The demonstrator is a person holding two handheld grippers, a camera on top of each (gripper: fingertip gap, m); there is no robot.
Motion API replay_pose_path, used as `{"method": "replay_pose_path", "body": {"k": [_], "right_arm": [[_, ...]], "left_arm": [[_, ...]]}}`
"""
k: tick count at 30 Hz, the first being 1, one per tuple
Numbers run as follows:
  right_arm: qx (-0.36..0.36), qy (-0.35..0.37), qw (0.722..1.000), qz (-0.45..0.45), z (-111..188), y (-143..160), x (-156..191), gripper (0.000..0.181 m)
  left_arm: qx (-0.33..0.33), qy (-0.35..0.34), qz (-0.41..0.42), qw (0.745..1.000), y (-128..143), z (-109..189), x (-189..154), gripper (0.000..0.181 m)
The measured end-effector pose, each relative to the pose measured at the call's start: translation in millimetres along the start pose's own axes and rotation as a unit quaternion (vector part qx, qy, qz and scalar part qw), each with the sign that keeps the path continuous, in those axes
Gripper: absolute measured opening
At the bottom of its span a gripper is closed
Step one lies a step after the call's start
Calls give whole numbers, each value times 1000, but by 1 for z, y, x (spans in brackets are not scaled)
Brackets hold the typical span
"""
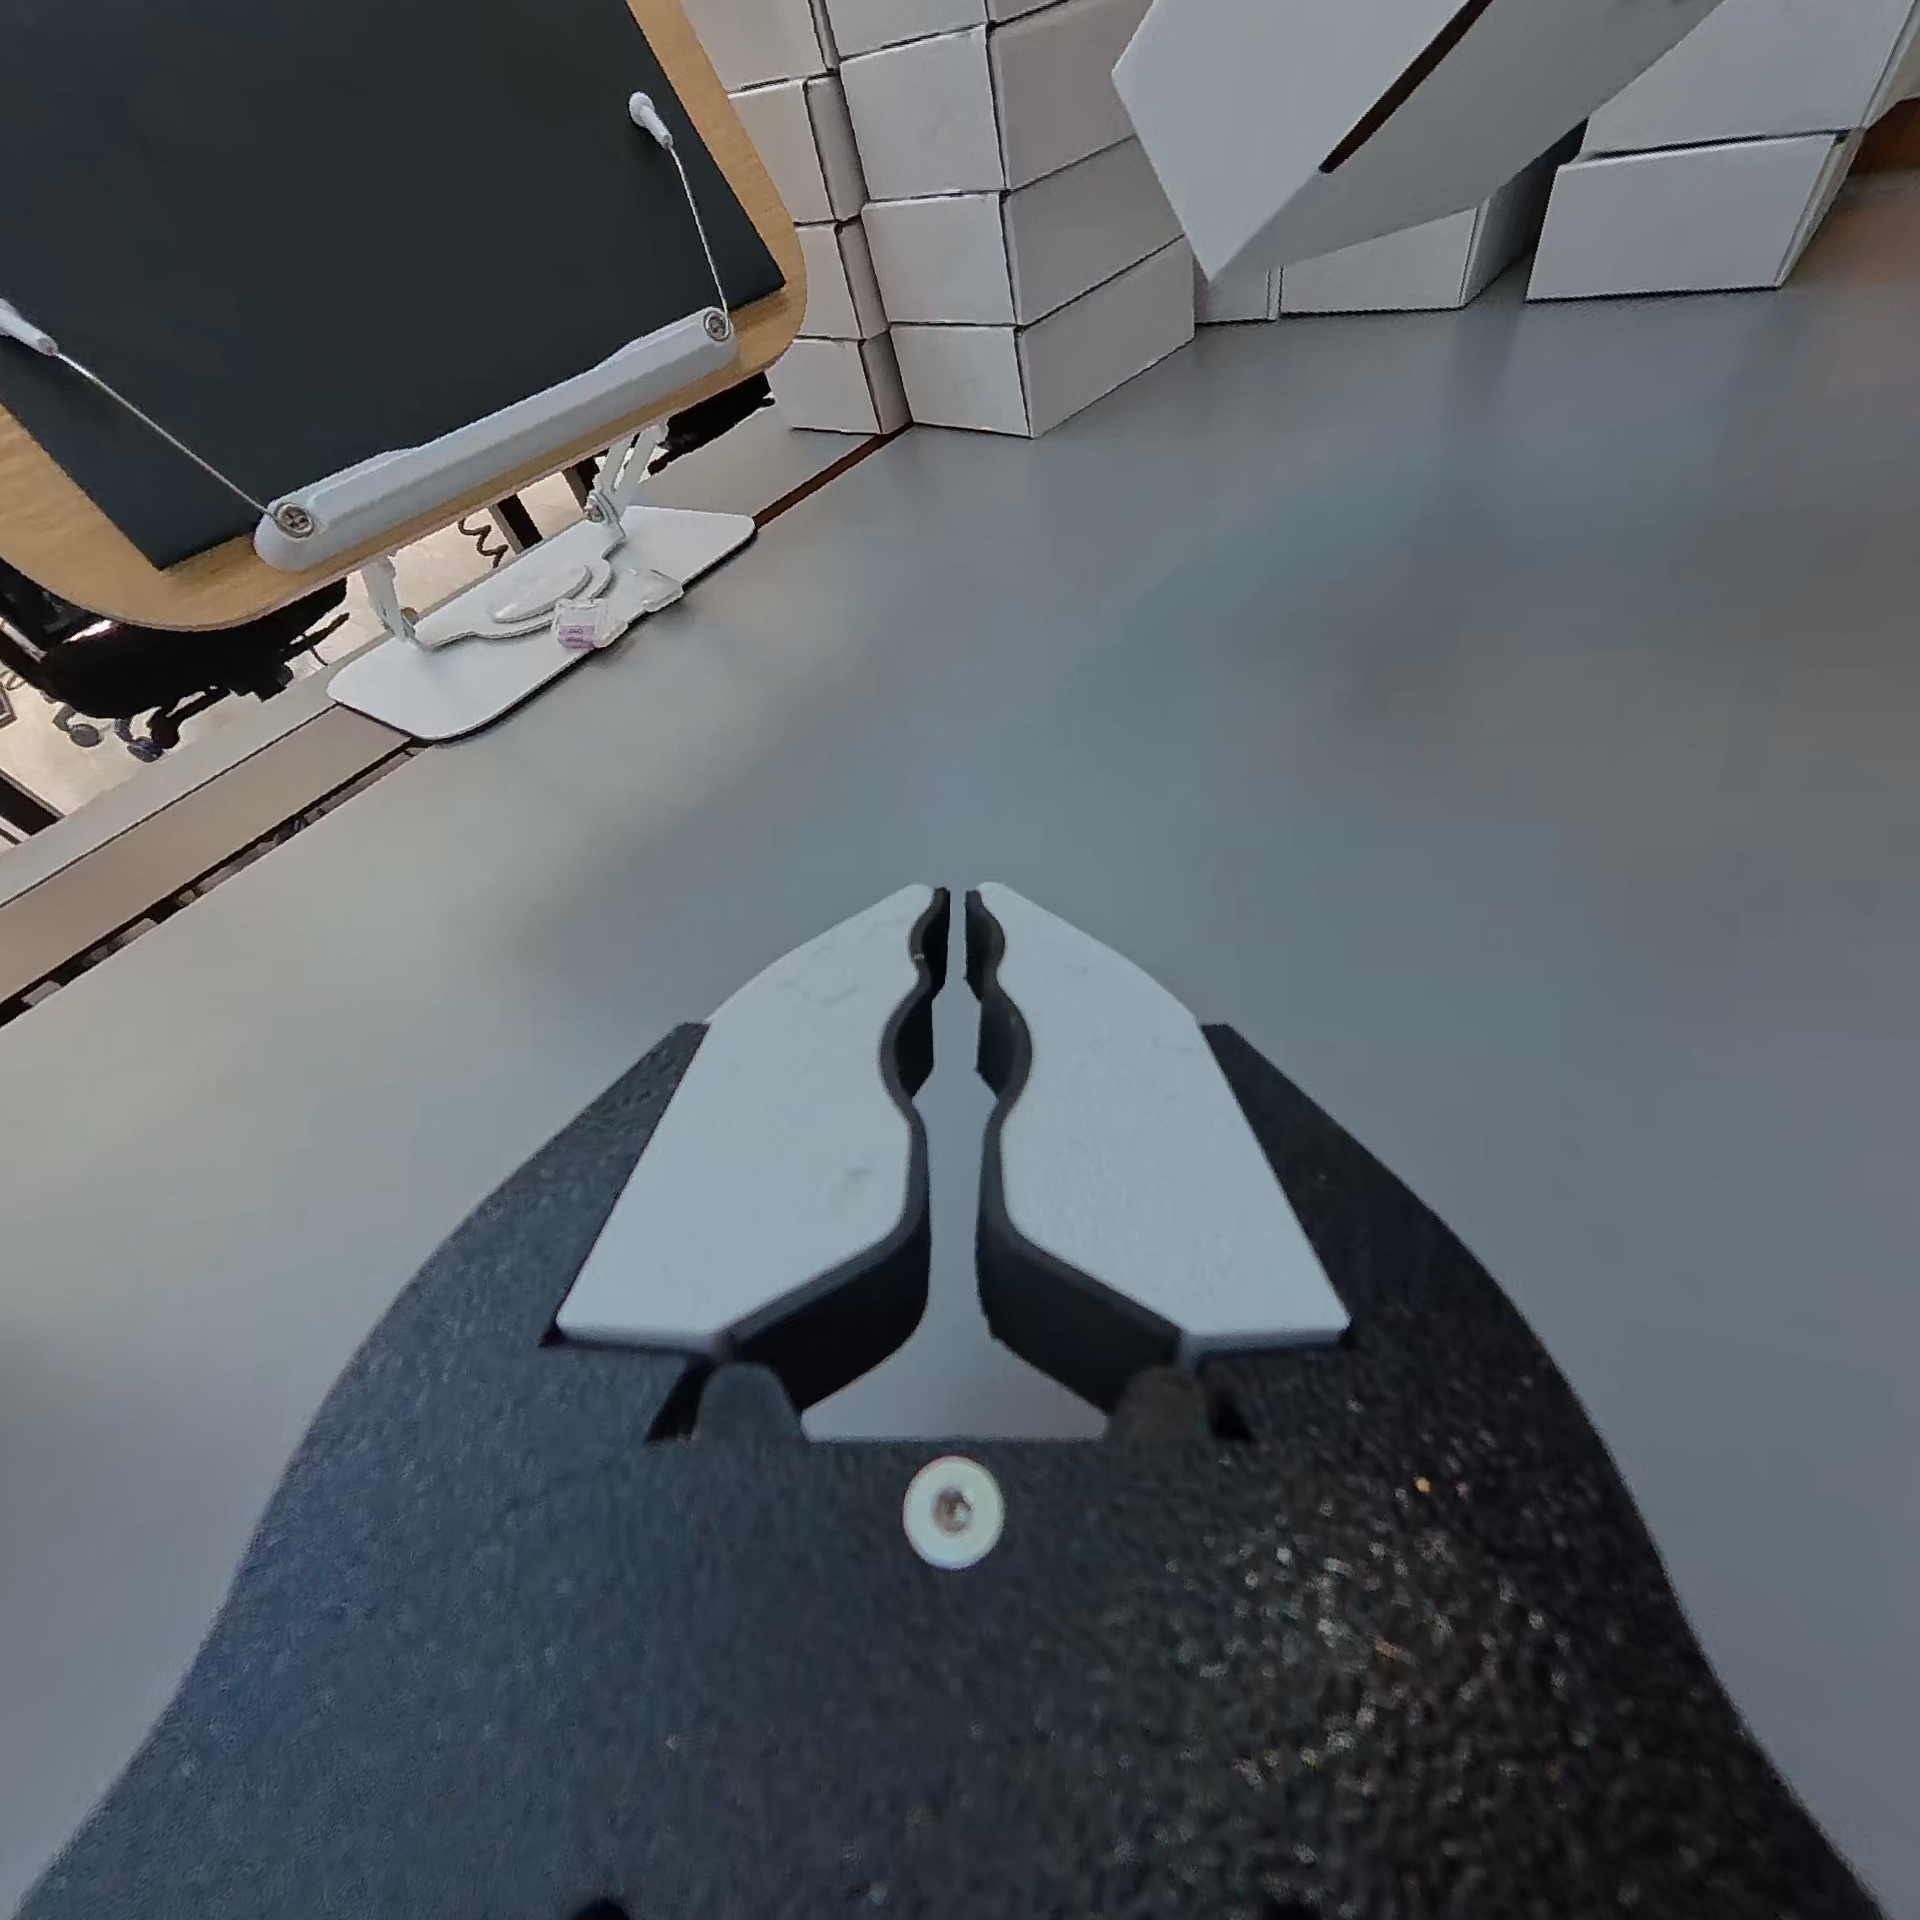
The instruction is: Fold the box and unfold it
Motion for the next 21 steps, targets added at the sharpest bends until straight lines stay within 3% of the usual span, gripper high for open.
{"method": "replay_pose_path", "body": {"k": [4,8,13,16,21], "right_arm": [[12,56,998,2,-14,60,13,63],[17,95,995,6,-36,102,21,62],[29,135,990,18,-44,119,22,62],[10,159,986,41,-17,110,34,62],[4,149,988,30,69,113,85,62]], "left_arm": [[7,10,-12,1000,0,-8,-10,2],[21,16,-28,999,1,-12,-19,2],[30,14,-33,999,3,-10,-20,2],[29,9,-27,999,5,-5,-17,2],[35,2,-25,999,10,4,-10,2]]}}
Point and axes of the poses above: each gripper's, where its closed fingertips meet, z back along the fingers, y out of its underside, x = y × z across the jaws, the point moved 3 cm from there along z, back along the fingers
